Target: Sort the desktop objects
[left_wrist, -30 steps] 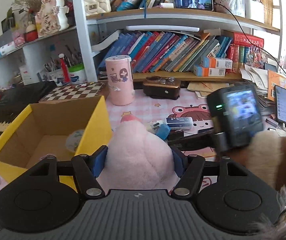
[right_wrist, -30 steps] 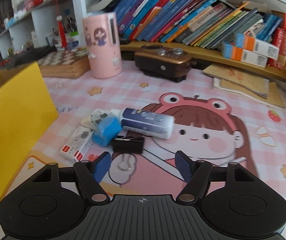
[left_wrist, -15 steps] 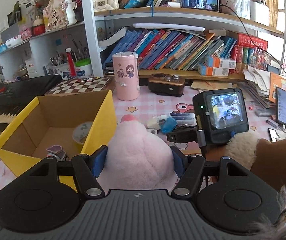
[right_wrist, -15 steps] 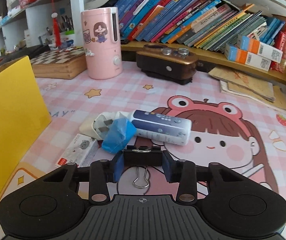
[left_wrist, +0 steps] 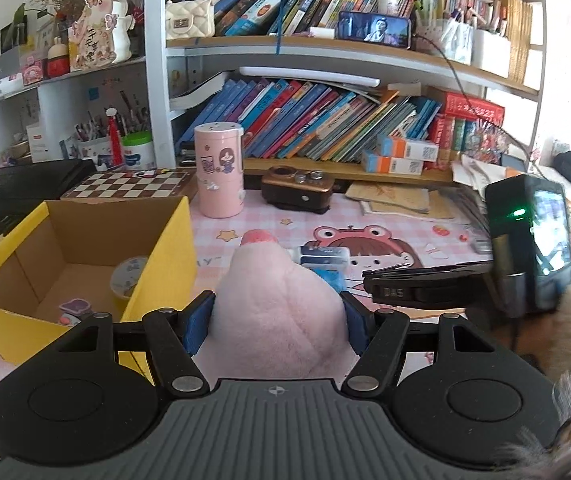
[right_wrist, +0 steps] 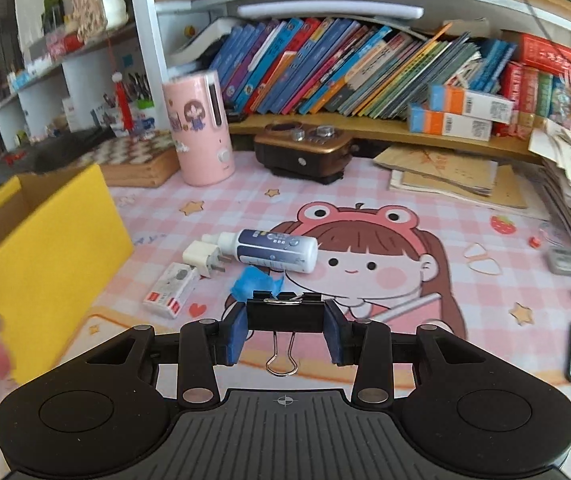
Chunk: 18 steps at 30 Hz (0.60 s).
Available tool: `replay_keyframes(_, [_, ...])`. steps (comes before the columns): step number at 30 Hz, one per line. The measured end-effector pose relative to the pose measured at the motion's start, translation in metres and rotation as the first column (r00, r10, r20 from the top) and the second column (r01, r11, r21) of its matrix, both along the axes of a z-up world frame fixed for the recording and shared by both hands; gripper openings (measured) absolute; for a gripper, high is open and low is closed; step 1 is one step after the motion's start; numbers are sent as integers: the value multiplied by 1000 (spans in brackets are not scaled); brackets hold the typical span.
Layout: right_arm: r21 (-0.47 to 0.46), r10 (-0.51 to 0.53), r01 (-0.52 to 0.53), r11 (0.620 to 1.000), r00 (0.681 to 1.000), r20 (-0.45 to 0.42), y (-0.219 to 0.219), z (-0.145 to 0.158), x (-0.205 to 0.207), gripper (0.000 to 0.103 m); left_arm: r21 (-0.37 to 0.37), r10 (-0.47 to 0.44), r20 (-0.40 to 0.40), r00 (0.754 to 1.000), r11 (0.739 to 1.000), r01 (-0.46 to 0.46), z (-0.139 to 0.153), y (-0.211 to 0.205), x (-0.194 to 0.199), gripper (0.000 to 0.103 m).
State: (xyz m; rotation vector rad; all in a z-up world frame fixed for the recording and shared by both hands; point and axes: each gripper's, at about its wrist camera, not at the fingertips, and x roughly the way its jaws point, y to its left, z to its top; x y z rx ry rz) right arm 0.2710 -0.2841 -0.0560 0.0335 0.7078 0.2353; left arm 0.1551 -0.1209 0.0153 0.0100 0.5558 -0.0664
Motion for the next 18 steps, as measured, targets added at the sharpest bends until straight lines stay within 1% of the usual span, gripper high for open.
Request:
replay_keyframes(8, [26,-12,12,1000,1000,22,-8,29,-49,39,-49,-46,25,999,998,47,5,8,-15,63])
replay_keyframes(14, [73,-71,73,995,997,-19,-5,42,-83,39,-79,-53,41,998,995,56,16,32,-33,63])
replay_keyframes(18, [81,-106,109,991,994,-36,3,47,-108,39,-82,-81,29,996,993,83,17,47,-48,63])
